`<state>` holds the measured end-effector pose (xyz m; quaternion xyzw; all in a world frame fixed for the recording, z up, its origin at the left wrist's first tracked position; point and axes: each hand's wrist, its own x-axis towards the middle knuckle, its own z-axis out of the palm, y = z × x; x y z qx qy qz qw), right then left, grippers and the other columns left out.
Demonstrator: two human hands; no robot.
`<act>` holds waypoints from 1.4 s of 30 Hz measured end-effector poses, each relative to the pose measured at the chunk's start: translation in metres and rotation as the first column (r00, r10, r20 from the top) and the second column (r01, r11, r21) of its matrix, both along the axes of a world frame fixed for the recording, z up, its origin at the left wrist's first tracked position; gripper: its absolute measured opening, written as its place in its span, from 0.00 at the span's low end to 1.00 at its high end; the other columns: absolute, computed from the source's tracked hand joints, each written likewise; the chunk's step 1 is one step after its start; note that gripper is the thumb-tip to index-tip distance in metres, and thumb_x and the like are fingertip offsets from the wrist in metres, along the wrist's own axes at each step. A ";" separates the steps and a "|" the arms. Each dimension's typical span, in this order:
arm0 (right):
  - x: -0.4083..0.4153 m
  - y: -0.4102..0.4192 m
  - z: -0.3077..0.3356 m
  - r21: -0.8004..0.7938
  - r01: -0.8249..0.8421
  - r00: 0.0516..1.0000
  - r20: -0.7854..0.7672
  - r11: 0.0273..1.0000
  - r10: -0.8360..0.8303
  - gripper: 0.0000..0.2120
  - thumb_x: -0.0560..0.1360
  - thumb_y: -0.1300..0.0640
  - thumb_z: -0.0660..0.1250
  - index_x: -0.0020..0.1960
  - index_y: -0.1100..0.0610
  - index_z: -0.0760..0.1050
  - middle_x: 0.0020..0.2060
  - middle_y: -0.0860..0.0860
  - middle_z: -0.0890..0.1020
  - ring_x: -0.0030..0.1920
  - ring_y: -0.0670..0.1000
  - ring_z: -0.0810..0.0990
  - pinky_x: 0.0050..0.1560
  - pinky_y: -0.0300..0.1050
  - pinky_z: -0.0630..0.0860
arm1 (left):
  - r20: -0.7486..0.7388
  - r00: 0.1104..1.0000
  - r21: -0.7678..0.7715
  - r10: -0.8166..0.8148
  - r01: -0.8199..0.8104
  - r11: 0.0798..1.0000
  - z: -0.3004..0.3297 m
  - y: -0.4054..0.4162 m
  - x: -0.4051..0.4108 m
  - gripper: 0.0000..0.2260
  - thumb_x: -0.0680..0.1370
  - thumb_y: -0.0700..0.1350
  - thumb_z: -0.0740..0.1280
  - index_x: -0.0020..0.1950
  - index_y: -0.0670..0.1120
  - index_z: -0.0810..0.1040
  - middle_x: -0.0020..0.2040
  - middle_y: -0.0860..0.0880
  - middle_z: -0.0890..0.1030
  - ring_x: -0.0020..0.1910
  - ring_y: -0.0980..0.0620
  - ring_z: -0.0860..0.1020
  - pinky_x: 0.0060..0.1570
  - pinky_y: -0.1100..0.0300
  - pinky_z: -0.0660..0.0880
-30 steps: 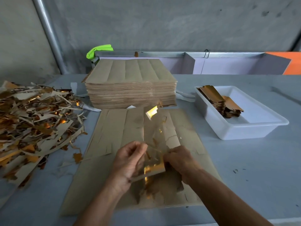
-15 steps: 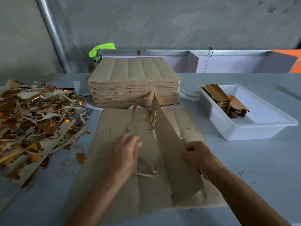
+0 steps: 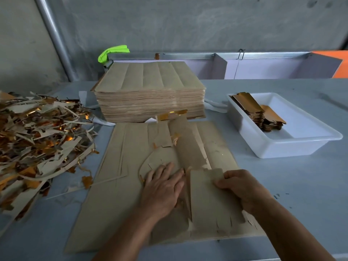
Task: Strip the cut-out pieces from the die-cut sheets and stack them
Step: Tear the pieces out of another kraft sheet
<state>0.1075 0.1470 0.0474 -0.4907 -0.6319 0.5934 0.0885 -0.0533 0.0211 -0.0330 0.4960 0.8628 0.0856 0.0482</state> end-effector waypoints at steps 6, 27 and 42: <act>0.024 0.011 0.000 0.136 0.091 0.985 -0.156 0.987 -0.069 0.05 0.75 0.62 0.67 0.50 0.62 0.76 0.46 0.57 0.81 0.47 0.59 0.80 0.47 0.56 0.78 | -0.030 1.000 0.038 0.003 -0.002 0.999 -0.005 -0.002 0.001 0.22 0.81 0.58 0.40 0.76 0.61 0.48 0.78 0.54 0.47 0.76 0.55 0.44 0.72 0.53 0.41; 0.007 0.051 -0.009 -0.081 0.642 0.612 -0.544 0.762 -0.574 0.25 0.76 0.69 0.61 0.68 0.50 0.66 0.57 0.51 0.68 0.50 0.51 0.73 0.34 0.42 0.72 | -0.181 0.925 0.129 0.333 -0.314 0.941 0.008 0.041 0.023 0.23 0.75 0.69 0.50 0.54 0.52 0.68 0.57 0.49 0.71 0.56 0.48 0.67 0.58 0.48 0.62; -0.035 0.072 0.012 0.660 0.250 0.968 -0.174 0.709 -0.179 0.14 0.76 0.70 0.59 0.57 0.65 0.78 0.56 0.60 0.76 0.53 0.60 0.74 0.57 0.56 0.75 | -0.355 0.935 -0.061 0.027 -0.052 0.997 0.022 0.049 0.002 0.24 0.80 0.62 0.52 0.67 0.47 0.67 0.60 0.45 0.71 0.58 0.47 0.70 0.54 0.53 0.67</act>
